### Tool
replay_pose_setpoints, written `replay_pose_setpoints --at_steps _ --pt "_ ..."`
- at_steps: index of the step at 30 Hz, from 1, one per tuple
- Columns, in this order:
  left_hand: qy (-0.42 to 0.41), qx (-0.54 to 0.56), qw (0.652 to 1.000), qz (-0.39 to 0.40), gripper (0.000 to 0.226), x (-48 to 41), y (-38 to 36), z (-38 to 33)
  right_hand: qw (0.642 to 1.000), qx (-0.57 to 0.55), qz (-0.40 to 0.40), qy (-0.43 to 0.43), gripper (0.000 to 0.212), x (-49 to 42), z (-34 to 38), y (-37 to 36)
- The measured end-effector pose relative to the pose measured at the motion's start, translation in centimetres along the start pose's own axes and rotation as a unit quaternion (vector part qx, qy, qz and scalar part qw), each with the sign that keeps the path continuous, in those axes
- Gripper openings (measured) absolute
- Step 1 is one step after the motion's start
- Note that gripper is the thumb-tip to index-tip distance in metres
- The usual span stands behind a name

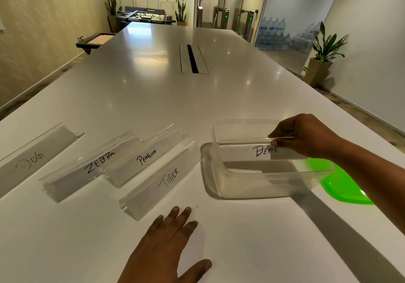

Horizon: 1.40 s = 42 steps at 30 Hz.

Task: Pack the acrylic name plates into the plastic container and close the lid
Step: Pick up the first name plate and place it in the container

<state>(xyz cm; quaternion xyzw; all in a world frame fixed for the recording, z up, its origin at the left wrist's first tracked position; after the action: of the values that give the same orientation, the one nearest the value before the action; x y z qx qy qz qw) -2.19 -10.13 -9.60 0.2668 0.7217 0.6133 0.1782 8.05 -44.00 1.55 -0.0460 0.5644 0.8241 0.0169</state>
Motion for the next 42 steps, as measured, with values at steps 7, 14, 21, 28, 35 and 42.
replay_pose_setpoints --at_steps 7,14,21,28,35,42 --pt "0.007 -0.016 1.0 -0.004 0.082 0.1 -0.1 -0.1 1.0 -0.005 0.016 -0.013 0.013 -0.5 -0.2 -1.3" --pt "-0.024 -0.022 0.999 -0.023 0.087 -0.7 -1.2 0.7 0.999 -0.01 0.027 -0.028 0.012 -1.5 -0.6 -2.1" --pt "-0.03 -0.056 0.997 -0.038 0.088 -0.6 -0.7 0.2 0.998 0.0 0.048 -0.036 0.012 -2.1 -0.9 -3.1" --pt "-0.004 -0.038 0.999 0.038 0.075 -0.8 0.5 0.1 0.997 0.008 0.056 -0.044 0.016 -2.3 -1.1 -3.3" --pt "-0.009 -0.031 0.999 0.003 0.087 -0.5 0.6 -0.1 0.997 0.02 0.05 -0.046 0.017 -2.3 -1.2 -3.4" --pt "0.009 0.018 0.999 -0.03 0.082 0.9 0.4 -0.4 0.998 0.034 0.049 -0.035 0.021 -2.1 -1.0 -3.4"
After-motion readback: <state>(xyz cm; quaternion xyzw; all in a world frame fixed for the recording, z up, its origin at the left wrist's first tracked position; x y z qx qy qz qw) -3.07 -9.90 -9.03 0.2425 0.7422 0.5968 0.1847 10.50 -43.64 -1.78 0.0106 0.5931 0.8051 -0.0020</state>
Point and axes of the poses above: each hand's wrist, its own x-axis away from the middle knuckle, its own y-axis out of the back of the hand, z = x × y, the point moved 1 cm from there along -x, towards the middle knuckle, and after that the axes turned 3 degrees about -y, right-handed, at the moved point
